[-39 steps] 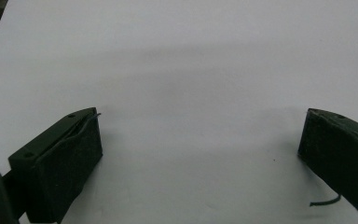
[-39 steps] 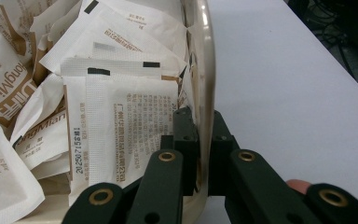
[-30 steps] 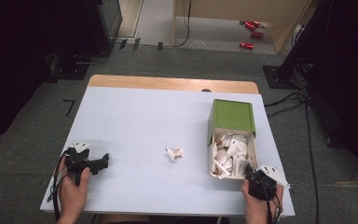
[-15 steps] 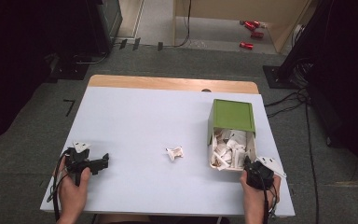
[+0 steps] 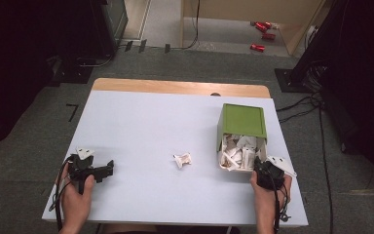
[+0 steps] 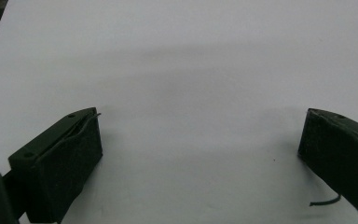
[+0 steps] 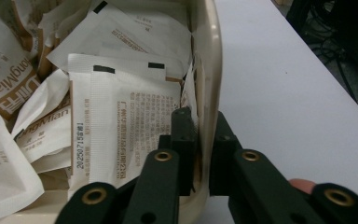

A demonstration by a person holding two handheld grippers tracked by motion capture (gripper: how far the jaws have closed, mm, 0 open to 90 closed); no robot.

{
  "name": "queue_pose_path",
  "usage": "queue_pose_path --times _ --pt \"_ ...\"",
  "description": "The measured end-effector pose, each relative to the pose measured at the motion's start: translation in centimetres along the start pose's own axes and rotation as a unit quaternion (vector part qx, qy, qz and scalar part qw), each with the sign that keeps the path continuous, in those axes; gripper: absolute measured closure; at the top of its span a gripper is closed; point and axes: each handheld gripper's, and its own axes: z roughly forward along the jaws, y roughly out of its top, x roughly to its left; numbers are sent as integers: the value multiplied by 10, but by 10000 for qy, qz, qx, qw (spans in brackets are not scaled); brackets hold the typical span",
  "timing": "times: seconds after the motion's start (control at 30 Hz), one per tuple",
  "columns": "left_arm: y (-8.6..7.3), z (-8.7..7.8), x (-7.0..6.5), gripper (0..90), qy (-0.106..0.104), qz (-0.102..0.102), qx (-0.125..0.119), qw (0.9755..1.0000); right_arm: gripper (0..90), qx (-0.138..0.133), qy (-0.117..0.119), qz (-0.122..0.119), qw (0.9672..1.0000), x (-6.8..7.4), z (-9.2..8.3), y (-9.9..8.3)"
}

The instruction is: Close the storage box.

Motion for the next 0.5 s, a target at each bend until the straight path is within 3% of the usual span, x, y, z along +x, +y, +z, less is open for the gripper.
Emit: queue_pose_path --times 0.07,0.1,0.17,0.5 --pt "0 0 0 0 0 -2 -1 10000 743 -63 12 -53 10000 0 -4 -1" --pt "0 0 0 0 0 -2 -1 10000 743 -63 12 -53 10000 0 -4 -1" --pt "0 0 0 0 0 0 0 10000 634 -140 151 -81 9998 0 -13 -2" --pt "0 0 0 0 0 0 1 10000 496 -113 682 -28 9976 -6 -41 -16"
